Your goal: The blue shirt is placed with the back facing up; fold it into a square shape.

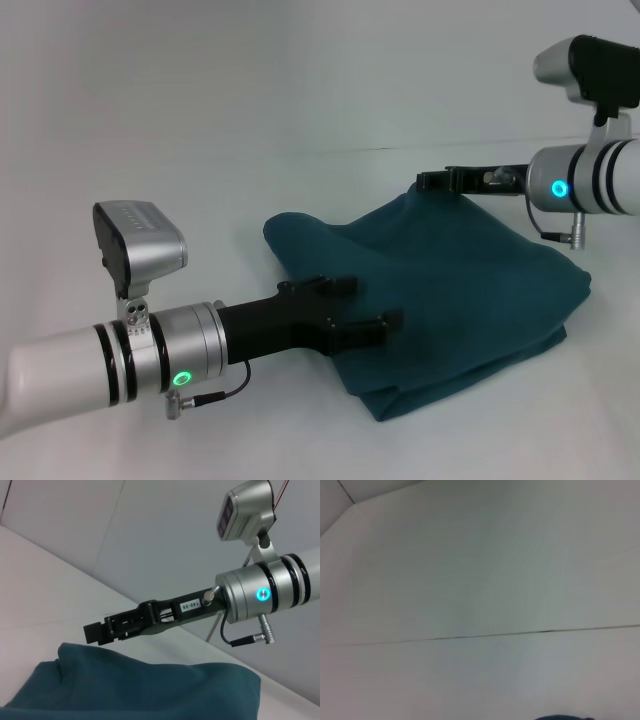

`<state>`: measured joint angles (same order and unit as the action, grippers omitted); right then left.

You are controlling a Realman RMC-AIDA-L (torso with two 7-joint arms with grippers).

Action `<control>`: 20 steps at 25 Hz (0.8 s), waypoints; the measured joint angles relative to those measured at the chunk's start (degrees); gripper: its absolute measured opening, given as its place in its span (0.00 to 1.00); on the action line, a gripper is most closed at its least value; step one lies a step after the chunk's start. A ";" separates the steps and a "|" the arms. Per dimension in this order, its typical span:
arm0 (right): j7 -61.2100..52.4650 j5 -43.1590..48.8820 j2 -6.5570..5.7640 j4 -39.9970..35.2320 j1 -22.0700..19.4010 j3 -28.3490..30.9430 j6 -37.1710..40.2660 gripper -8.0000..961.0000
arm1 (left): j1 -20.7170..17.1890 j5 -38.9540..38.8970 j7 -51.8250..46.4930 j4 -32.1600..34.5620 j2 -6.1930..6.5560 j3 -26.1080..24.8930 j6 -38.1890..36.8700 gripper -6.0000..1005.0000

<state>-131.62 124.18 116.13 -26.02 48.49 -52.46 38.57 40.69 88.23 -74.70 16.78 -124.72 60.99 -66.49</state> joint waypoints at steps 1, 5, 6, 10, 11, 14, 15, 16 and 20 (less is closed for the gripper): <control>0.00 0.00 0.11 0.47 0.16 -0.15 -0.72 0.79 | 0.00 0.00 0.00 0.02 0.00 0.00 -0.01 0.90; 0.01 0.00 0.26 1.58 0.59 -1.09 -3.28 0.65 | 0.00 0.00 0.00 0.02 0.00 -0.02 0.12 0.90; 0.00 0.00 0.29 1.88 0.78 -1.38 -3.81 0.60 | 0.00 0.00 0.00 0.02 0.00 -0.04 0.15 0.90; 0.21 0.01 0.44 2.45 1.42 -2.38 -4.84 0.49 | 0.00 -0.01 -0.09 0.08 0.00 -0.12 0.27 0.90; 0.37 0.00 0.54 2.46 1.54 -2.58 -4.97 0.48 | 0.00 -0.02 -0.14 0.08 0.00 -0.16 0.29 0.90; 0.60 0.00 0.82 2.47 1.83 -3.45 -5.32 0.44 | 0.00 -0.04 -0.24 0.10 0.07 -0.31 0.33 0.90; 0.61 0.00 0.90 2.47 1.92 -3.80 -5.49 0.43 | 0.00 -0.04 -0.26 0.10 0.08 -0.32 0.36 0.90; 0.61 0.00 0.95 2.47 1.95 -4.01 -5.64 0.42 | 0.00 -0.05 -0.29 0.10 0.09 -0.35 0.41 0.90; 0.71 0.00 1.03 2.47 2.08 -4.86 -6.17 0.29 | 0.00 -0.09 -0.35 0.10 0.09 -0.41 0.46 0.90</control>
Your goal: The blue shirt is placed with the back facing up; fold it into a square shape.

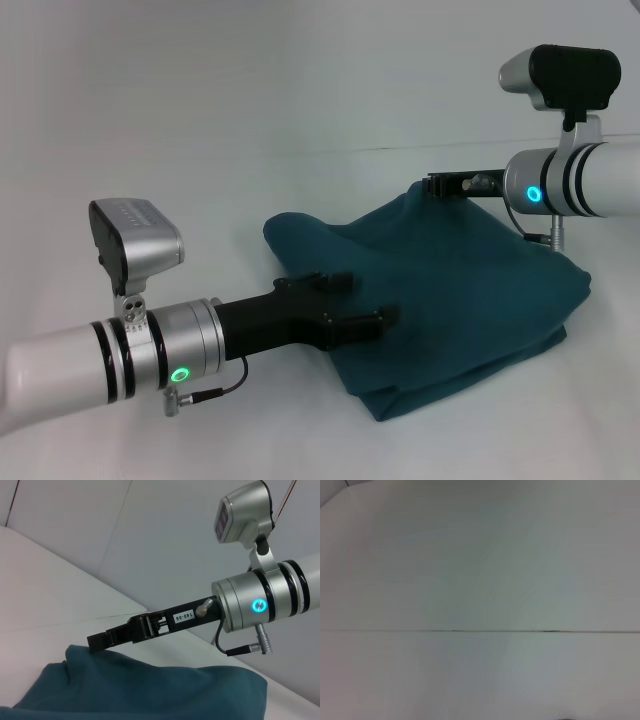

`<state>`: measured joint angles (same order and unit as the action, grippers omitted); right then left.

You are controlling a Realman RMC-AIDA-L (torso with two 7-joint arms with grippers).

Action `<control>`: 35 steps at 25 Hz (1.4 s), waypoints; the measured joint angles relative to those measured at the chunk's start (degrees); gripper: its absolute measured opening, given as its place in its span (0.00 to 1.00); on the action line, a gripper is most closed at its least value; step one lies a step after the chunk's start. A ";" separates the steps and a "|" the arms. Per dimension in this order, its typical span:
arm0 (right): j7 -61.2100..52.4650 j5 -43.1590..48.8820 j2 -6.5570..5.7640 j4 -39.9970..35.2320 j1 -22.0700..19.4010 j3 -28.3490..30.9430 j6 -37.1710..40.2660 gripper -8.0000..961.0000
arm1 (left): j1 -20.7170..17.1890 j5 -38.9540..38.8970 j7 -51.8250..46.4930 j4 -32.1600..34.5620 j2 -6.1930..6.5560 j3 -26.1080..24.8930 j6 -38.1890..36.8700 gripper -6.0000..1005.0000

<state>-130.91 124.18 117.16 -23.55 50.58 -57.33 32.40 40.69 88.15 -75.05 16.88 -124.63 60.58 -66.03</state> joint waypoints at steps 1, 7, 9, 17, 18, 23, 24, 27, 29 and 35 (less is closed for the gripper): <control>0.06 0.00 0.01 -0.04 0.00 -0.18 -0.16 0.26 | 0.00 0.00 0.00 0.00 0.00 -0.01 0.00 0.90; 0.12 -0.26 0.60 -1.88 -1.12 0.03 -2.59 0.01 | 0.00 -0.01 0.06 0.00 0.03 -0.03 0.03 0.90; 0.13 -0.28 0.46 -2.08 -1.19 0.00 -2.21 0.03 | -0.10 -0.01 0.01 0.00 0.07 -0.05 0.03 0.90; -0.11 -0.13 0.77 -1.15 -0.41 -0.31 -1.61 0.25 | -0.31 -0.01 -0.01 0.24 0.02 -0.17 -0.14 0.90; -0.22 -0.13 0.79 -0.97 -0.40 -0.31 -1.70 0.29 | -0.35 0.00 -0.01 0.30 0.03 -0.19 -0.14 0.90; -0.31 -0.09 0.79 0.21 -0.56 -0.33 -2.36 0.50 | -0.45 0.00 -0.01 0.44 0.06 -0.22 -0.01 0.90; -0.30 -0.07 0.79 0.40 -0.60 -0.34 -2.50 0.53 | -0.47 0.00 -0.01 0.44 0.07 -0.22 -0.02 0.90; -0.27 -0.07 0.78 0.61 -0.65 -0.33 -2.83 0.63 | -0.55 0.00 -0.01 0.44 0.08 -0.21 -0.09 0.90; -0.14 -0.10 0.84 0.57 -0.66 -0.33 -2.85 0.69 | -0.60 0.00 -0.04 0.48 0.09 -0.20 -0.16 0.90; 1.06 -0.08 1.32 0.06 -0.57 -0.45 -2.60 0.70 | -0.62 0.00 -0.08 0.53 0.09 -0.20 -0.04 0.90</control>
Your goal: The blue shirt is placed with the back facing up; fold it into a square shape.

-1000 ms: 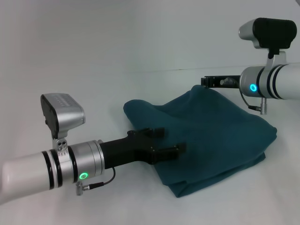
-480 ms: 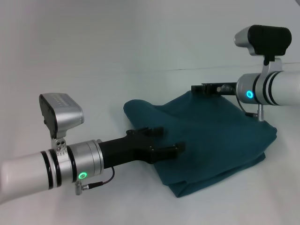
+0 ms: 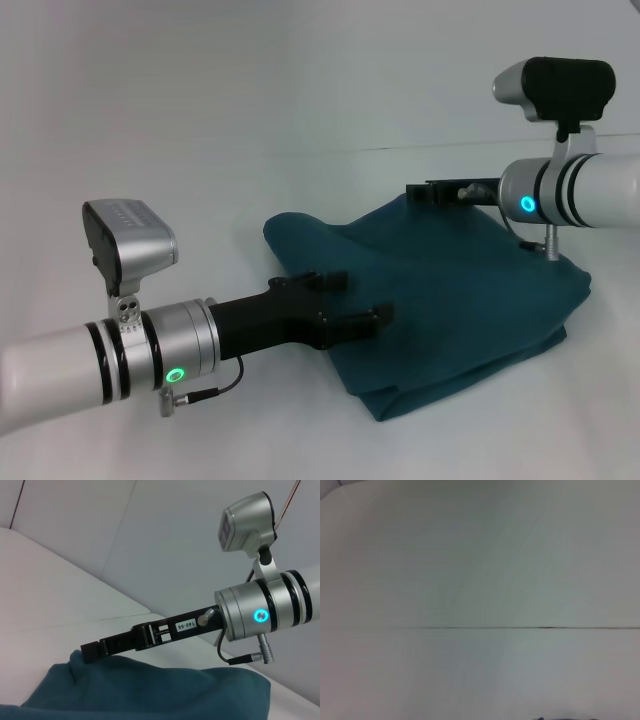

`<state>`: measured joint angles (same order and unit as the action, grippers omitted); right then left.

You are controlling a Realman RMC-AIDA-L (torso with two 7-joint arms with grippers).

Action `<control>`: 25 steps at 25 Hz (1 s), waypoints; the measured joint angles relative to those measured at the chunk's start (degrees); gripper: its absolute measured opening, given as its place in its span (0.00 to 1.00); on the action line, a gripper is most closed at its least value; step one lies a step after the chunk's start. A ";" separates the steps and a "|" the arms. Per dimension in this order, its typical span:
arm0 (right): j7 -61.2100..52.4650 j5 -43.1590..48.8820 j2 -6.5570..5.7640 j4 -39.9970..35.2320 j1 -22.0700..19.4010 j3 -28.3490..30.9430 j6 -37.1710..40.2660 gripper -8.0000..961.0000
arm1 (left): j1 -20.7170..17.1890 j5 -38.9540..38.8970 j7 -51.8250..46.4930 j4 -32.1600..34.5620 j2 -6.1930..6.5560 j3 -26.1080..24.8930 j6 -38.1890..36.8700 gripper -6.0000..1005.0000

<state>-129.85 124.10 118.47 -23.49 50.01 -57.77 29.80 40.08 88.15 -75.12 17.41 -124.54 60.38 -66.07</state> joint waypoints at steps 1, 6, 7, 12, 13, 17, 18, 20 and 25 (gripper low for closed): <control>0.44 0.00 0.02 -0.01 0.06 -0.01 0.14 0.69 | 0.00 0.00 0.00 0.00 0.00 0.00 0.01 0.90; 1.12 -0.06 0.15 -0.07 0.22 -0.04 0.38 0.49 | 0.00 0.00 -0.02 0.00 0.00 0.00 0.07 0.90; 1.12 -0.10 0.16 -0.10 0.23 -0.05 0.39 0.45 | 0.00 0.00 -0.02 0.00 0.00 0.00 0.07 0.90; 1.12 -0.22 0.16 -0.14 0.26 0.00 0.43 0.27 | 0.00 0.00 -0.02 0.00 0.00 0.00 0.07 0.90; 1.12 -0.23 0.16 -0.14 0.26 0.02 0.43 0.24 | 0.00 0.00 -0.02 0.00 0.00 0.00 0.07 0.90; 1.12 -0.25 0.16 -0.15 0.27 0.07 0.44 0.16 | 0.00 0.00 -0.02 0.00 0.05 -0.07 0.07 0.90; 1.12 -0.25 0.16 -0.16 0.27 0.09 0.43 0.13 | 0.00 0.00 -0.02 0.00 0.07 -0.09 0.07 0.90; 1.12 -0.27 0.16 -0.36 0.27 0.18 0.41 0.09 | 0.00 0.00 -0.02 0.00 0.08 -0.10 0.07 0.90; 1.07 -0.28 0.35 -2.19 -0.27 0.30 0.44 0.01 | 0.00 0.00 -0.10 0.03 0.09 -0.09 -0.07 0.90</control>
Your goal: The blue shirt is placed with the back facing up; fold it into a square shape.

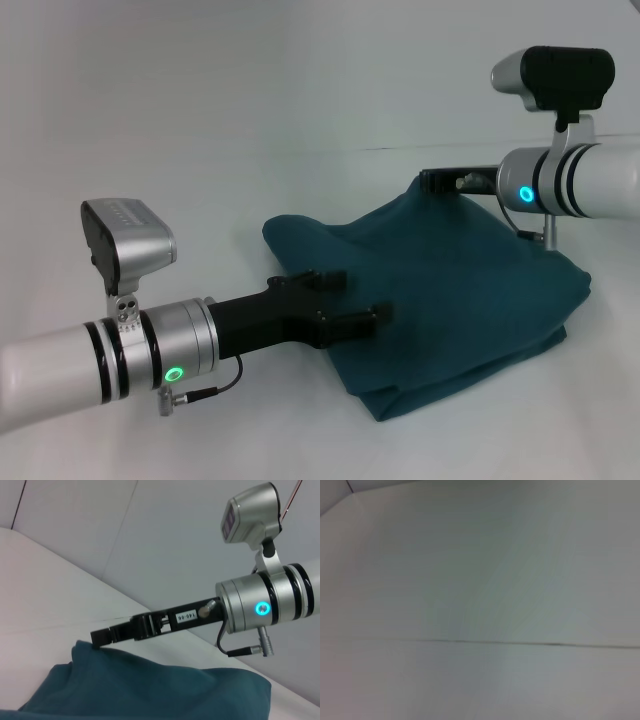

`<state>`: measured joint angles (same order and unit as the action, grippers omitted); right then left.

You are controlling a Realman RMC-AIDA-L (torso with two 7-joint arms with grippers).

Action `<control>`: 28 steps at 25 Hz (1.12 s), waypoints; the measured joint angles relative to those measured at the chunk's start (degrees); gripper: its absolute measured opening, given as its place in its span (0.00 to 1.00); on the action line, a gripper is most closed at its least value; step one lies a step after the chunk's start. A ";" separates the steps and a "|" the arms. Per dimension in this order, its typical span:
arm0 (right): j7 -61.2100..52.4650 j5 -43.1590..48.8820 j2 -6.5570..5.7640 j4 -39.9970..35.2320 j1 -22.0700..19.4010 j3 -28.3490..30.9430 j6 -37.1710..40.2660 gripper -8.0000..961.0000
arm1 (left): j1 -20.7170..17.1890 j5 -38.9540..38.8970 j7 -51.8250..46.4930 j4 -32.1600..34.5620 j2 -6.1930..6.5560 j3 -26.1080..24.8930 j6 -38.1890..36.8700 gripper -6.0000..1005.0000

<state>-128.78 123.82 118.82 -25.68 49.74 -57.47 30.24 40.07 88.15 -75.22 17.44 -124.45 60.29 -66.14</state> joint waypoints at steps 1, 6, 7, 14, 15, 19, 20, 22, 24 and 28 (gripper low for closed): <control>-0.02 -0.02 0.03 -0.35 -0.08 0.03 0.02 0.01 | -0.01 0.00 -0.03 0.01 0.00 0.00 -0.05 0.90; -0.04 -0.08 0.08 -2.50 -0.17 0.07 0.80 0.01 | -0.12 0.00 -0.09 0.05 0.00 -0.07 -0.18 0.90; -0.04 -0.08 0.07 -3.22 -0.17 0.08 1.00 0.01 | -0.14 0.00 -0.10 0.06 0.00 -0.08 -0.18 0.90; -0.02 0.04 -0.12 -6.97 -0.17 0.07 2.21 0.01 | -0.17 0.00 -0.20 0.06 0.00 -0.09 -0.01 0.90; -0.04 0.06 -0.18 -7.22 -0.17 0.03 2.25 0.01 | -0.17 0.00 -0.20 0.06 0.00 -0.09 0.00 0.90; -0.16 0.19 -0.32 -7.46 -0.17 0.03 2.28 0.01 | -0.17 0.00 -0.20 0.06 0.00 -0.29 -0.02 0.90; -0.10 0.22 -0.34 -7.31 -0.17 0.04 2.22 0.01 | -0.17 0.00 -0.20 0.06 0.00 -0.37 -0.03 0.90; 0.02 0.27 -0.42 -6.90 -0.17 -0.03 1.90 0.01 | -0.17 0.00 -0.20 0.06 0.00 -0.71 -0.05 0.90; 0.09 0.33 -0.47 -6.43 -0.17 -0.12 1.44 0.01 | -0.17 0.00 -0.19 0.06 0.00 -0.87 -0.06 0.90; 0.17 0.36 -0.48 -4.86 -0.17 -0.13 -0.74 0.01 | -0.17 0.00 -0.19 0.05 0.00 -0.90 0.04 0.90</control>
<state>-128.61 124.18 118.34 -30.54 49.56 -57.61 29.50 39.90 88.15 -75.41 17.49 -124.45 59.39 -66.10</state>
